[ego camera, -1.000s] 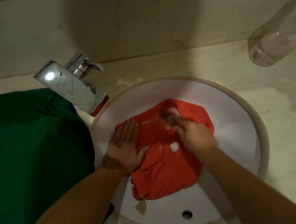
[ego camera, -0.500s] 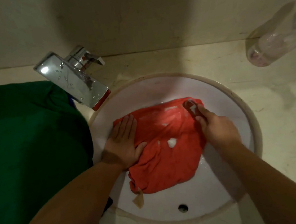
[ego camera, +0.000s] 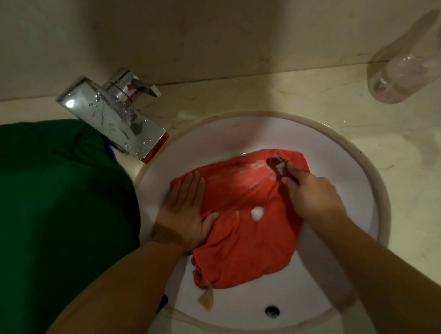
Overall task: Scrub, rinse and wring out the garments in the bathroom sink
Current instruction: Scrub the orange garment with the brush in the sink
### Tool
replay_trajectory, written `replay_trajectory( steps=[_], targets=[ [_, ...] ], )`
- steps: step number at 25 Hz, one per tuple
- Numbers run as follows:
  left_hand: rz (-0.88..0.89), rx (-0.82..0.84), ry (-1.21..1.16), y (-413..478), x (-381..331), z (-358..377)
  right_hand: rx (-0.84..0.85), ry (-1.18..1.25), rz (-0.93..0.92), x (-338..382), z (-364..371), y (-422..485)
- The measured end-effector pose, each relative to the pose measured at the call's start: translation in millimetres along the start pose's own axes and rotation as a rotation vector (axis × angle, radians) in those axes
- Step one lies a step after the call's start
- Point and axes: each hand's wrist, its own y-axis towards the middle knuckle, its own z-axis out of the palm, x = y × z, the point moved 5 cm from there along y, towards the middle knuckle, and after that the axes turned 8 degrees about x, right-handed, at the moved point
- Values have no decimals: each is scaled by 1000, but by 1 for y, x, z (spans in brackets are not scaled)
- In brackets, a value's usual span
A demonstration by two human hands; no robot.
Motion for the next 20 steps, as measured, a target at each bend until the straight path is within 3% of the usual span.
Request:
replay_trajectory(
  steps=[2, 5, 10, 13, 16, 18, 20],
  targets=[
    [-7, 16, 1, 1, 0, 0, 7, 54, -171, 39, 21, -7],
    [11, 11, 3, 3, -3, -4, 158, -29, -448, 81, 70, -31],
    [-56, 22, 67, 6, -1, -6, 20, -85, -19, -11, -2, -9],
    [-99, 213, 82, 17, -28, -17, 37, -29, -148, 16, 7, -31],
    [-76, 140, 37, 2, -45, -11, 147, -61, -299, 38, 50, -74],
    [-124, 63, -14, -7, -32, -3, 171, -71, -246, 19, 51, -72],
    [-151, 102, -59, 5, -17, 1, 110, -32, -124, -7, 30, -46]
  ],
)
